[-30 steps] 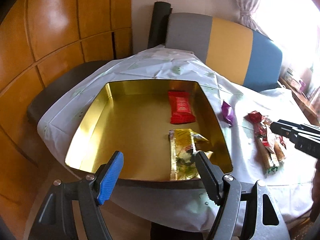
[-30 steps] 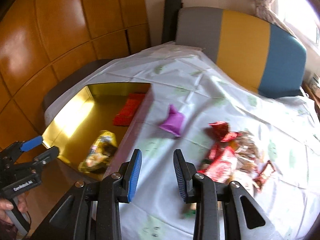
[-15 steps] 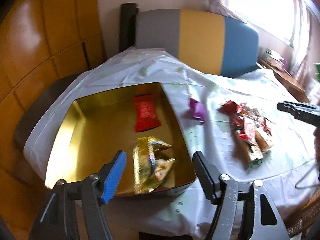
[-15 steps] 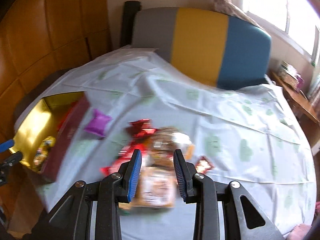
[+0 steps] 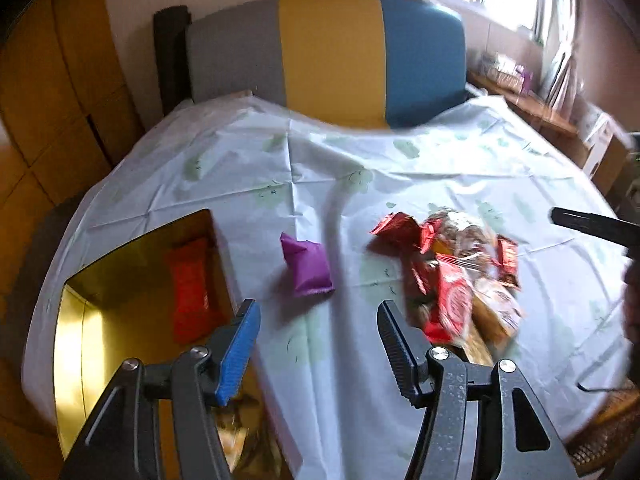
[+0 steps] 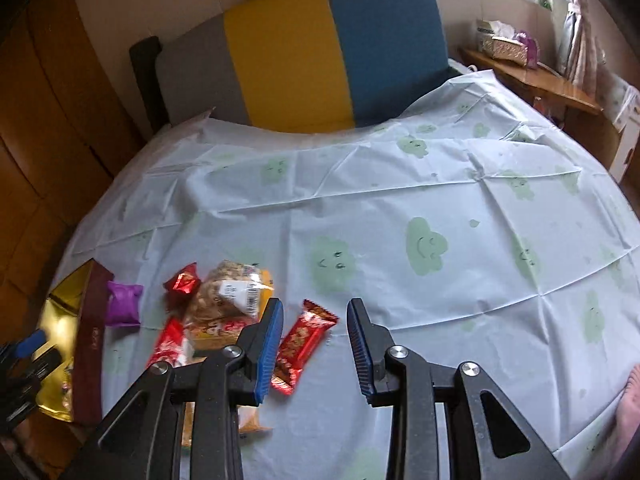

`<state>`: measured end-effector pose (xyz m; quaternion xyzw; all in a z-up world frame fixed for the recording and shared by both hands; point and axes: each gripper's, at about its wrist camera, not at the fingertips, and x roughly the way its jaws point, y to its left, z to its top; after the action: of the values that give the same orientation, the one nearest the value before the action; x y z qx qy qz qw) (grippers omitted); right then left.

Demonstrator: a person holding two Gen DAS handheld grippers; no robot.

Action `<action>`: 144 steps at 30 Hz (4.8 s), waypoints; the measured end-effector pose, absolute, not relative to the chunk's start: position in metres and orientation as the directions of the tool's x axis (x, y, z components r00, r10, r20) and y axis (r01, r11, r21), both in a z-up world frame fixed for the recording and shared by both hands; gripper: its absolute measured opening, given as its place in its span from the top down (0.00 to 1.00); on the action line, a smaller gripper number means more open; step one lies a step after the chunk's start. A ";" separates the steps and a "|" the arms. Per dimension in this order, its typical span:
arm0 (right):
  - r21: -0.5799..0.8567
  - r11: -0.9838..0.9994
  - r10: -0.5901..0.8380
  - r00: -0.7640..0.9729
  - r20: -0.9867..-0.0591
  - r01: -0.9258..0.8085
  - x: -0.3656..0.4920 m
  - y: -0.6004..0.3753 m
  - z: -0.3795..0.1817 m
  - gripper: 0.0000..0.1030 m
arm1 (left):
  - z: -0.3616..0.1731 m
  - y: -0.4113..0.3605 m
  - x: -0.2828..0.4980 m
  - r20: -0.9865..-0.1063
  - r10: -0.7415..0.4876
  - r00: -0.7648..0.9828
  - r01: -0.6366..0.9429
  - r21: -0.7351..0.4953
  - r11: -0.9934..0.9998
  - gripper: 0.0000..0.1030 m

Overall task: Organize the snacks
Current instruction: 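Grasp the purple snack packet with the left tool, then drop the purple packet into the gold box with the left tool while the right tool grasps a red candy, then lift the red candy and carry it over the gold box with the right tool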

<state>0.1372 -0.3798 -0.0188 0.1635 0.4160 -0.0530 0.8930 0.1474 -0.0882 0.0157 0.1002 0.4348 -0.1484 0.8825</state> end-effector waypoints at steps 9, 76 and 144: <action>0.273 0.944 0.085 0.665 -0.742 0.184 0.141 -0.370 -0.013 0.68 | -0.031 -0.122 0.216 -0.860 -0.078 0.504 0.335 0.111 0.936 0.41; 0.015 0.986 -0.057 0.426 -0.903 0.165 0.186 -0.339 -0.098 0.74 | 0.014 0.000 0.098 -0.733 -0.332 0.594 0.149 -0.305 0.941 0.64; 0.128 0.982 0.031 0.559 -0.829 0.136 0.131 -0.306 -0.034 0.79 | -0.008 0.081 0.044 -0.735 0.007 0.678 -0.091 -0.075 0.993 0.33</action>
<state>0.1313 -0.3063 -0.0341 0.0888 0.4686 -0.0299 0.8784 0.0437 0.0810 -0.0076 -0.0529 0.4003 0.0268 0.9145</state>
